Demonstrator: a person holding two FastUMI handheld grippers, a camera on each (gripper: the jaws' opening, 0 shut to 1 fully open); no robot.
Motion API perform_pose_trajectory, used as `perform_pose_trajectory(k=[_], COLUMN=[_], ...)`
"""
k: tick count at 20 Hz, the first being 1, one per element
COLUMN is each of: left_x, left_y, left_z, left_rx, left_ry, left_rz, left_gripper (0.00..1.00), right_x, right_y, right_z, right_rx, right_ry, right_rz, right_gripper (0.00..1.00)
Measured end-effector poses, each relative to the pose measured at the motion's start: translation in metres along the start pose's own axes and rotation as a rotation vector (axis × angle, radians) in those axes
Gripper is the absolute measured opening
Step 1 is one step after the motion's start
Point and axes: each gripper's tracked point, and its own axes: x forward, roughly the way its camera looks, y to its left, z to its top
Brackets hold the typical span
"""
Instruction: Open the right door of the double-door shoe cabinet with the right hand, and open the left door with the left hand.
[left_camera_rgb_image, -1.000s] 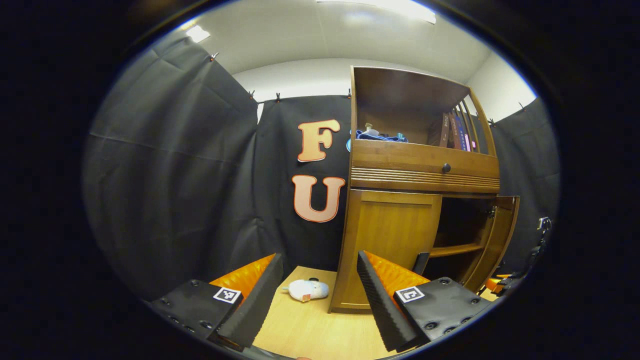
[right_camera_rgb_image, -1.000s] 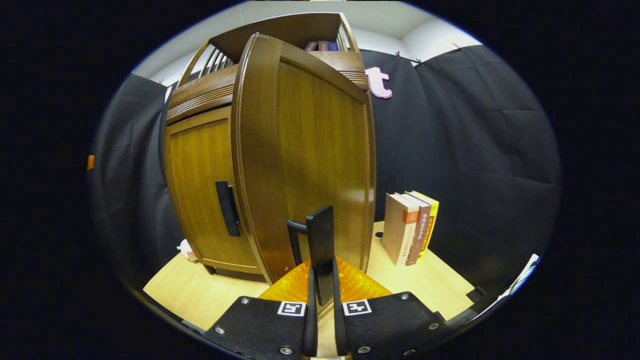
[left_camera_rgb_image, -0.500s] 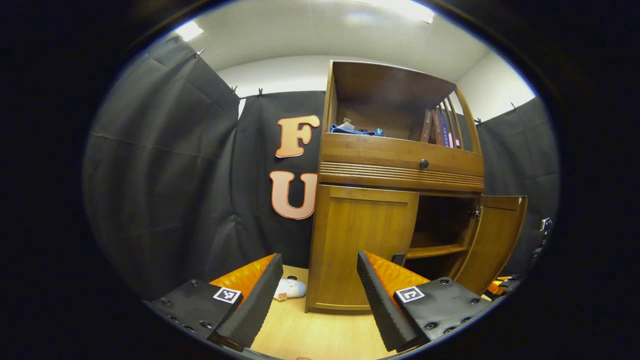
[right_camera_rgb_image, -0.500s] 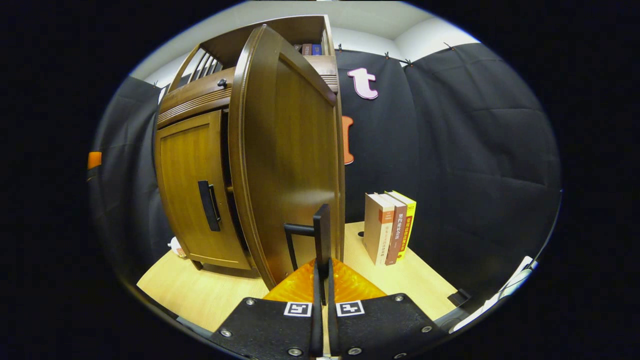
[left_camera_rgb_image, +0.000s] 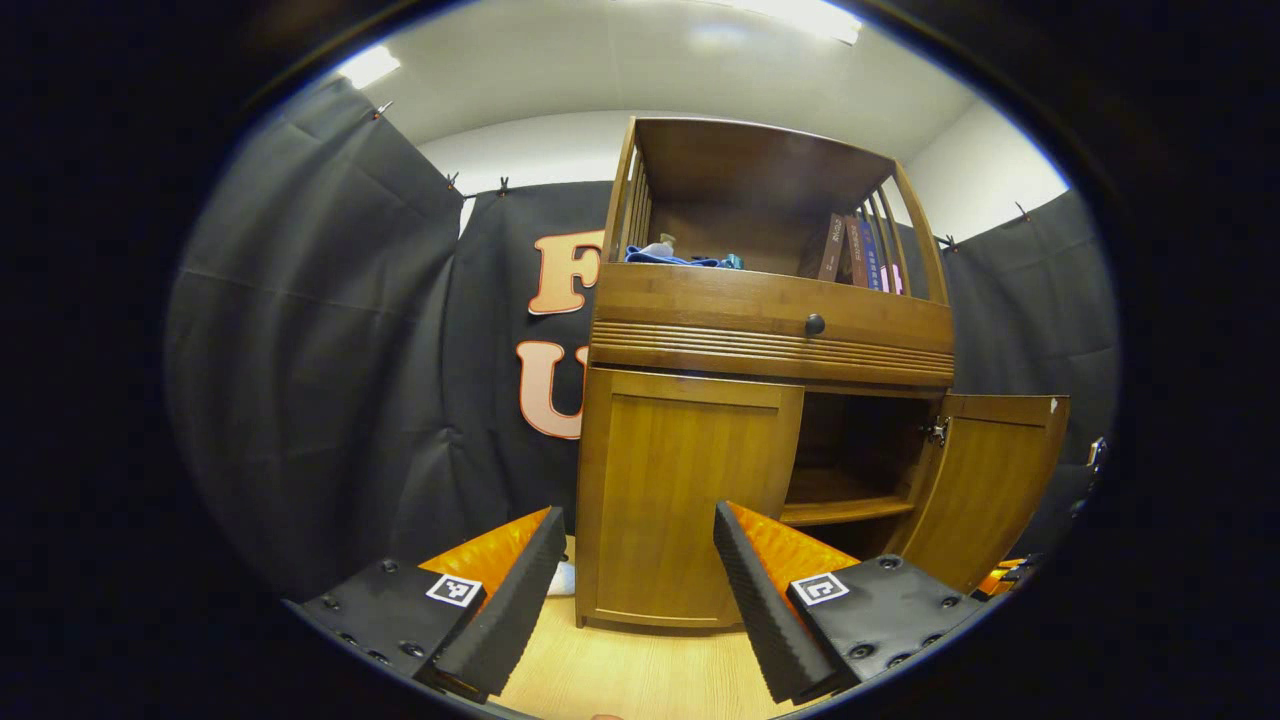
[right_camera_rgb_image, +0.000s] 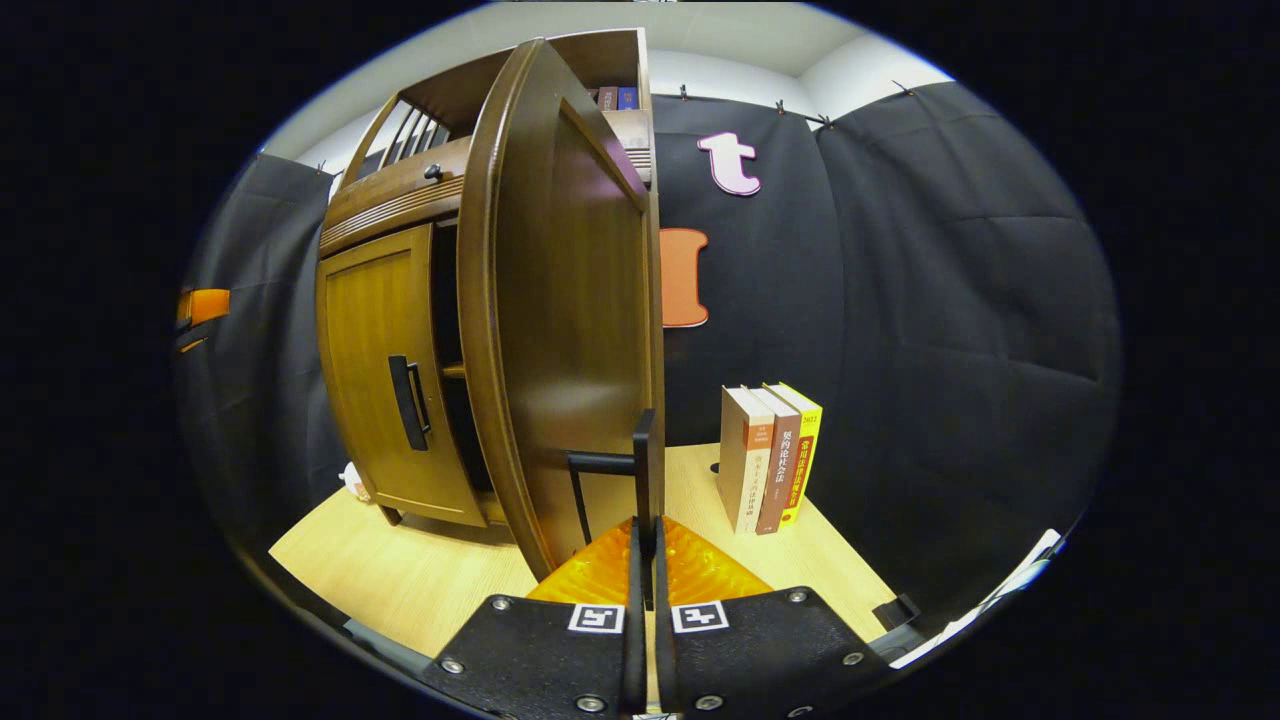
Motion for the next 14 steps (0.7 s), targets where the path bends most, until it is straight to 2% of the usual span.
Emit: perform_pose_trajectory(k=[1, 14], left_x=[0.0, -0.006], left_y=[-0.003, -0.057], left_z=[0.001, -0.003], left_rx=[0.003, 0.011], left_ry=[-0.003, -0.004], left_rz=[0.006, 0.06], left_gripper=[0.94, 0.94], right_x=[0.0, 0.006], right_y=[-0.001, -0.029], right_z=[0.0, 0.008], right_rx=[0.0, -0.001], right_ry=[-0.002, -0.027], right_rz=[0.01, 0.125], right_gripper=[0.04, 0.02])
